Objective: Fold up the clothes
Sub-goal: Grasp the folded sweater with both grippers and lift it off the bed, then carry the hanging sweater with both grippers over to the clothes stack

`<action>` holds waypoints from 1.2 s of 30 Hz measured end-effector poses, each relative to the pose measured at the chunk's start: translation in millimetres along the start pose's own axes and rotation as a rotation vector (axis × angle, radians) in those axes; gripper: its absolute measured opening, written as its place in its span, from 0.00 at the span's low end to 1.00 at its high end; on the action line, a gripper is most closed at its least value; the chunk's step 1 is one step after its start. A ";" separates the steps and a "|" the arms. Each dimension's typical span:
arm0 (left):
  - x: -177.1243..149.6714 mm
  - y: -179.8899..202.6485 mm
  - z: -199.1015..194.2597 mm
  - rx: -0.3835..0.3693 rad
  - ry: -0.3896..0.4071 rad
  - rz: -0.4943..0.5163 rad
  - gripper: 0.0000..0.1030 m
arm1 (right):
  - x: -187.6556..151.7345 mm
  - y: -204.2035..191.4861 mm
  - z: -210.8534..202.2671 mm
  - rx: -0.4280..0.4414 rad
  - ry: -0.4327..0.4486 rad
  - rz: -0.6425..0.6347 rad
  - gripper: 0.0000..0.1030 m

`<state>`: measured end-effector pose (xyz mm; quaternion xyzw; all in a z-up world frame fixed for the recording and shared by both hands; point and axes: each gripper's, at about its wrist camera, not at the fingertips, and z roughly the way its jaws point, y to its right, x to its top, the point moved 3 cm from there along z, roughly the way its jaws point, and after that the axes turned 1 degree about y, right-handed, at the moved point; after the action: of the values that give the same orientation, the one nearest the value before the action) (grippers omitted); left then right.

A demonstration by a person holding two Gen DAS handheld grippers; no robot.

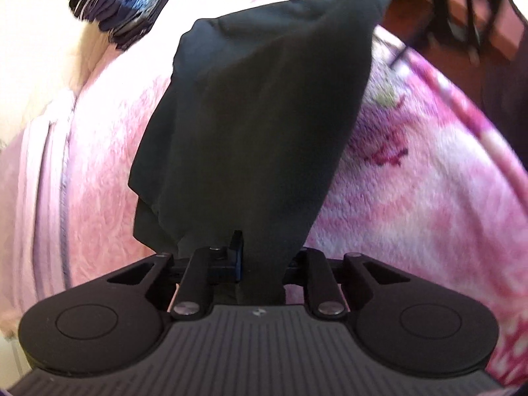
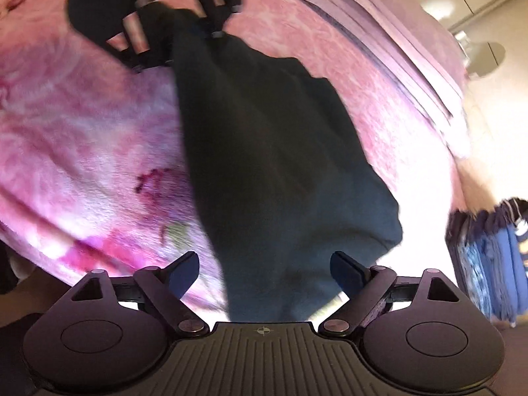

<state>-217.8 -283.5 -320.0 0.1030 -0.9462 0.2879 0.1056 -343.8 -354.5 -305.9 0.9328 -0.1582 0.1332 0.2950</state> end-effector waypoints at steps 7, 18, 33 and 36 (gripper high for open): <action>8.3 -11.9 -14.6 -0.018 -0.002 0.009 0.13 | -8.5 21.6 25.2 -0.001 -0.032 0.053 0.34; 57.2 -53.4 -81.3 -0.012 0.015 0.042 0.12 | 4.0 105.8 -62.0 0.043 -0.003 0.125 0.20; 170.8 -107.5 -156.0 0.090 0.111 -0.016 0.13 | -17.9 211.0 -186.6 -0.046 0.013 0.181 0.19; 194.6 -114.2 -158.1 0.114 0.129 -0.016 0.13 | -30.2 231.0 -195.8 -0.064 0.017 0.184 0.19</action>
<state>-352.5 -312.9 -81.4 0.0974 -0.9187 0.3464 0.1628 -488.2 -411.2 -44.0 0.9033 -0.2447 0.1626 0.3126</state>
